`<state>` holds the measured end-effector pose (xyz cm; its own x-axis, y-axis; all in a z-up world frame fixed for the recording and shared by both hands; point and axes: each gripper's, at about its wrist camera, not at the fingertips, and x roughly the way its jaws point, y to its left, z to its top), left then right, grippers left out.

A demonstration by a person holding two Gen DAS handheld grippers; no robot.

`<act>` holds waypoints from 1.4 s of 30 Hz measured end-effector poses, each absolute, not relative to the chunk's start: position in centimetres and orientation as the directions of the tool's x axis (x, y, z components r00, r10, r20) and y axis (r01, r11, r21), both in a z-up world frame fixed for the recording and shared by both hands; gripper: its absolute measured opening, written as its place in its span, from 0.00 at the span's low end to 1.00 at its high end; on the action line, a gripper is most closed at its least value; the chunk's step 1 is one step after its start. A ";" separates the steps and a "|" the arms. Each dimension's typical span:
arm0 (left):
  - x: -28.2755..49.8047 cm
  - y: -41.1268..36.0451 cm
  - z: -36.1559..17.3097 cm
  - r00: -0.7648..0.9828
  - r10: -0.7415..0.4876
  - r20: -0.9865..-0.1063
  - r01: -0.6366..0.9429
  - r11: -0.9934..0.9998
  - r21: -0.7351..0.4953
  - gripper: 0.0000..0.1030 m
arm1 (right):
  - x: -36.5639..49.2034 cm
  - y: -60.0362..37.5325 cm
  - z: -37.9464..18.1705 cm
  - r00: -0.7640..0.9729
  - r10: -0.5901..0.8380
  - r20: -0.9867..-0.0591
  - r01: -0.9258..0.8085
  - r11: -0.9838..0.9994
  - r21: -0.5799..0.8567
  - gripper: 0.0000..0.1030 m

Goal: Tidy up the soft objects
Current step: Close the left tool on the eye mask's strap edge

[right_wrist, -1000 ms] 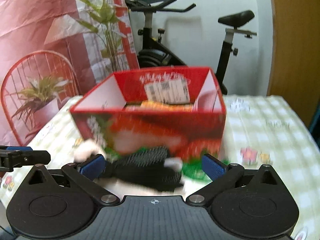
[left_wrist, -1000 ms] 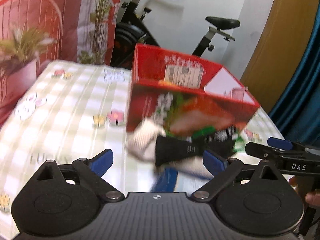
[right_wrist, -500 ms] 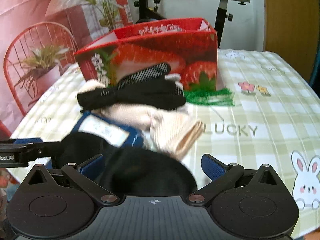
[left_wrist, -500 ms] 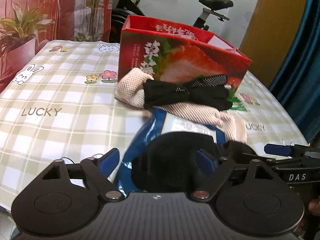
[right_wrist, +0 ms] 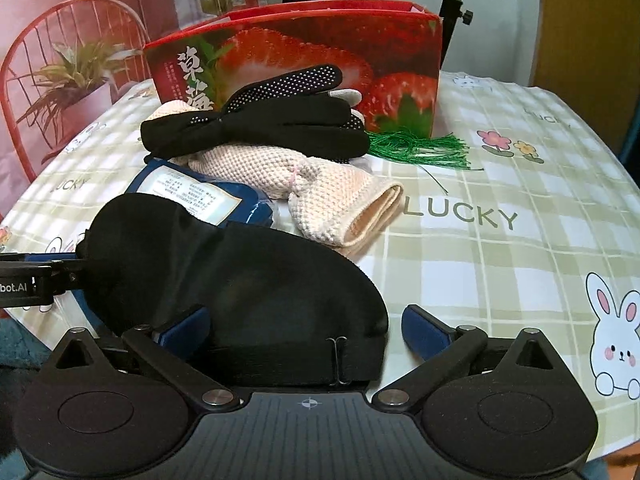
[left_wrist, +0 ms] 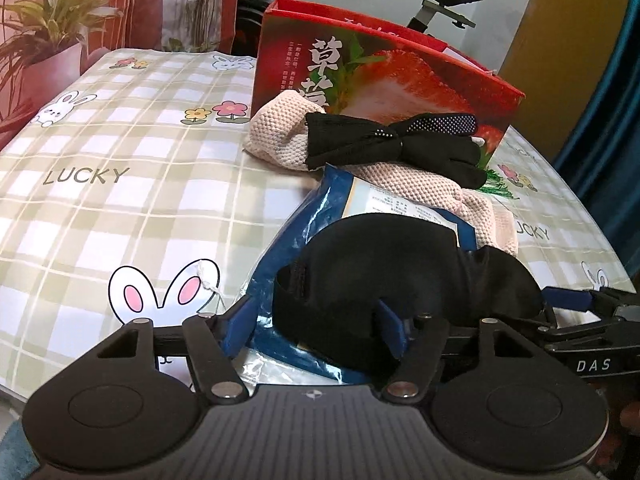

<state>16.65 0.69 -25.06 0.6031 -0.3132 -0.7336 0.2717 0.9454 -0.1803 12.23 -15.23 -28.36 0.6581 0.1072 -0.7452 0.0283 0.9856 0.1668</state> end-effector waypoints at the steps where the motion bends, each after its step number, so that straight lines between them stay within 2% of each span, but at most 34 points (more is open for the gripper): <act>1: 16.5 0.6 -25.0 0.605 -0.311 -0.733 0.276 0.945 -0.173 0.66 | 12.3 -15.2 -28.4 0.660 0.105 -0.744 0.027 0.986 0.163 0.99; 15: 16.7 0.1 -25.3 0.621 -0.305 -0.722 0.290 0.945 -0.150 0.66 | 14.7 -15.6 -28.8 0.675 0.072 -0.734 0.028 0.992 0.123 1.00; 25: 16.6 0.0 -25.3 0.618 -0.300 -0.727 0.306 0.943 -0.129 0.66 | 13.6 -16.1 -29.0 0.710 0.088 -0.699 0.022 0.989 0.147 0.99; 27: 16.5 0.1 -25.3 0.618 -0.298 -0.728 0.306 0.944 -0.127 0.66 | 13.3 -16.4 -28.8 0.710 0.085 -0.699 0.034 0.987 0.155 0.95; 29: 16.5 0.1 -25.2 0.617 -0.297 -0.729 0.304 0.944 -0.127 0.64 | 12.8 -16.9 -28.6 0.714 0.092 -0.694 0.050 0.982 0.181 0.85; 32: 16.5 0.1 -25.2 0.619 -0.300 -0.726 0.305 0.943 -0.129 0.52 | 11.7 -18.1 -28.3 0.722 0.115 -0.682 0.070 0.969 0.238 0.74; 34: 16.5 -0.1 -25.1 0.615 -0.301 -0.729 0.313 0.942 -0.124 0.46 | 11.0 -18.7 -28.2 0.721 0.121 -0.682 0.082 0.963 0.258 0.72; 42: 16.6 -0.2 -25.2 0.616 -0.299 -0.729 0.318 0.941 -0.117 0.46 | 10.1 -17.6 -27.8 0.700 0.146 -0.699 0.040 0.969 0.242 0.71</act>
<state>16.56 -0.19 -25.22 0.6156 -0.2987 -0.7292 0.3180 0.9408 -0.1169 10.10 -17.61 -27.80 0.7000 0.1455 -0.6992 0.0401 0.9695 0.2419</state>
